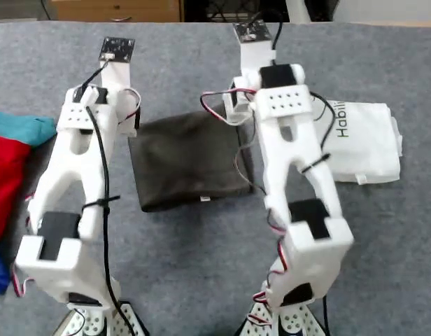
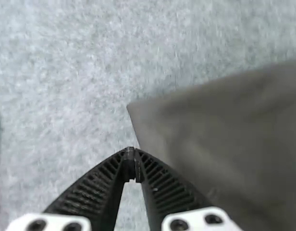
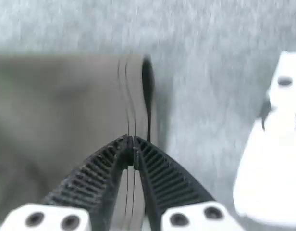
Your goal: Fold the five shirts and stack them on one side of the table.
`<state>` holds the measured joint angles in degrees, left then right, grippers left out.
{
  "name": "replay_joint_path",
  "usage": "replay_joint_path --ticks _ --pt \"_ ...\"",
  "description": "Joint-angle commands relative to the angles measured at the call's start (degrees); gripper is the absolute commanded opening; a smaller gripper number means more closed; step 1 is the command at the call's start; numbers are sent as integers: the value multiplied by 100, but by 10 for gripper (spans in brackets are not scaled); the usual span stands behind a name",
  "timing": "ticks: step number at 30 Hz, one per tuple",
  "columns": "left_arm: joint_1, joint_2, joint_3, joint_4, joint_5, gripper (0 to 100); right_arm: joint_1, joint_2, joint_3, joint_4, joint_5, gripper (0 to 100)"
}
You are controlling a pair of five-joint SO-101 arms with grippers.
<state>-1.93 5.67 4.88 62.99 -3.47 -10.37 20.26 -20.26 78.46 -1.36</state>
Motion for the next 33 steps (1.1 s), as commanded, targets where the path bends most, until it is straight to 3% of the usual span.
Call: replay_joint_path --ticks 1,5,8,14,20,23,28,33 --pt "57 -360 875 -1143 -26 28 -44 980 -989 -545 9 15" --pt "40 211 1692 -3033 246 29 -9 2448 -2176 -659 9 15" --pt "22 905 1640 -3719 536 29 70 3415 -3055 -651 35 15" --pt "-4 1371 734 -2708 580 28 141 4391 -4989 563 35 15" --pt "-13 1363 927 -2875 589 28 167 4787 -7055 2110 44 15" --pt "-189 1363 936 -2901 703 28 193 4840 -7582 2286 44 15" --pt "-409 1363 901 -2866 1222 29 316 4066 -6967 2295 26 15" --pt "-444 1336 927 -2857 1284 29 387 2246 -4892 2295 35 15"
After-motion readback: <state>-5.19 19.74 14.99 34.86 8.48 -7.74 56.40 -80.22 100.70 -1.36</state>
